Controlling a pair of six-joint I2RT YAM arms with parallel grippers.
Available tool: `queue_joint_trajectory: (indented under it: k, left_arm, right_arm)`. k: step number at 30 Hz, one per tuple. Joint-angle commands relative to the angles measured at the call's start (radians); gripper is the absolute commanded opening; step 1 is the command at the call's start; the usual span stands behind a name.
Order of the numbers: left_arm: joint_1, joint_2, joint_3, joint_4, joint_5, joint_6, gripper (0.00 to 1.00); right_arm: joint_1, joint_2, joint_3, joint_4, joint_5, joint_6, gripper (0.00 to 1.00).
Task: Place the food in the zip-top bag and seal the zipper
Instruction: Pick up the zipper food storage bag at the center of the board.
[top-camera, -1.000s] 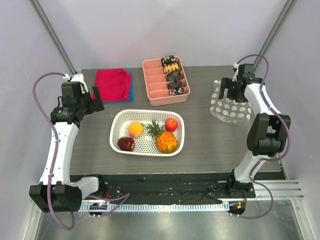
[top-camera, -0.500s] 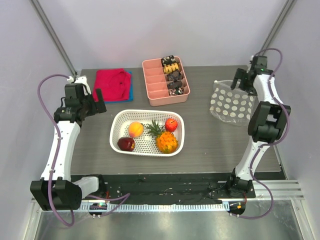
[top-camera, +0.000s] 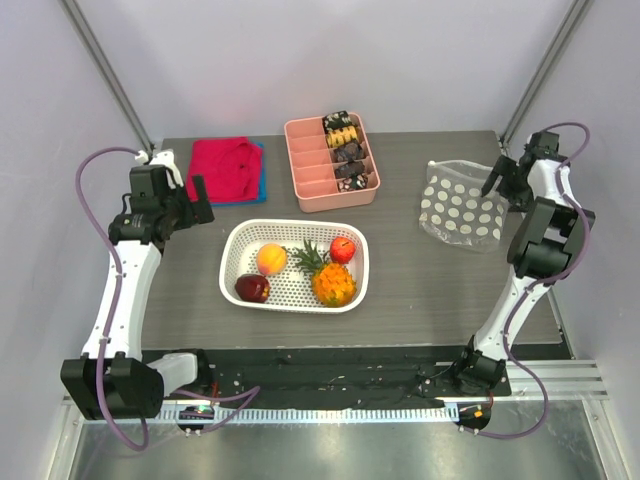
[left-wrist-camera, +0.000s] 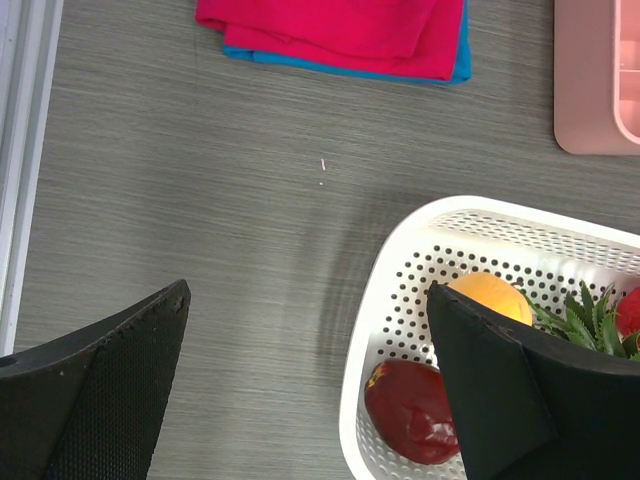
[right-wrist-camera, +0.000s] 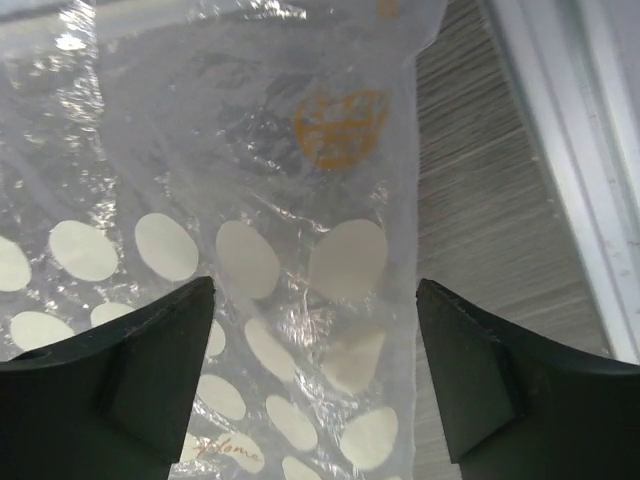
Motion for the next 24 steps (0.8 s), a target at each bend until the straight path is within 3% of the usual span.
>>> queue_joint_trajectory:
  k: [1, 5, 6, 7, 8, 13, 15, 18, 20, 24]
  left_arm:
    - [-0.002, -0.004, 0.014, 0.037, 0.015, -0.009, 1.0]
    - [-0.002, 0.002, 0.016, 0.037, 0.057, -0.02, 1.0]
    - [-0.002, 0.004, 0.018, 0.039, 0.064, -0.023, 1.0]
    - [-0.002, 0.007, 0.019, 0.039, 0.081, -0.021, 1.0]
    - [-0.002, 0.01, 0.024, 0.04, 0.089, -0.02, 1.0]
    - [-0.002, 0.014, 0.056, 0.033, 0.178, 0.049, 1.0]
    - [-0.002, 0.021, 0.094, 0.011, 0.296, 0.095, 1.0]
    - [-0.005, 0.039, 0.146, -0.035, 0.476, 0.149, 1.0]
    - [-0.009, 0.047, 0.181, -0.041, 0.524, 0.148, 1.0]
    - [-0.021, 0.051, 0.217, -0.015, 0.632, 0.131, 1.0]
  right_arm:
    - [-0.01, 0.05, 0.038, 0.006, -0.092, 0.025, 0.77]
    - [-0.013, 0.048, 0.036, 0.004, -0.141, 0.023, 0.45]
    - [-0.013, 0.047, 0.038, -0.002, -0.155, 0.013, 0.25]
    - [-0.014, 0.036, 0.038, -0.005, -0.178, 0.006, 0.17]
    - [-0.014, 0.027, 0.038, -0.008, -0.19, -0.001, 0.03]
    - [-0.011, -0.09, 0.02, -0.028, -0.397, -0.13, 0.01]
    - [-0.007, -0.133, 0.018, -0.053, -0.529, -0.211, 0.01]
    - [0.013, -0.234, 0.018, -0.118, -0.649, -0.418, 0.01]
    - [0.039, -0.274, 0.02, -0.197, -0.716, -0.515, 0.01]
    - [0.099, -0.386, -0.02, -0.342, -0.812, -0.871, 0.01]
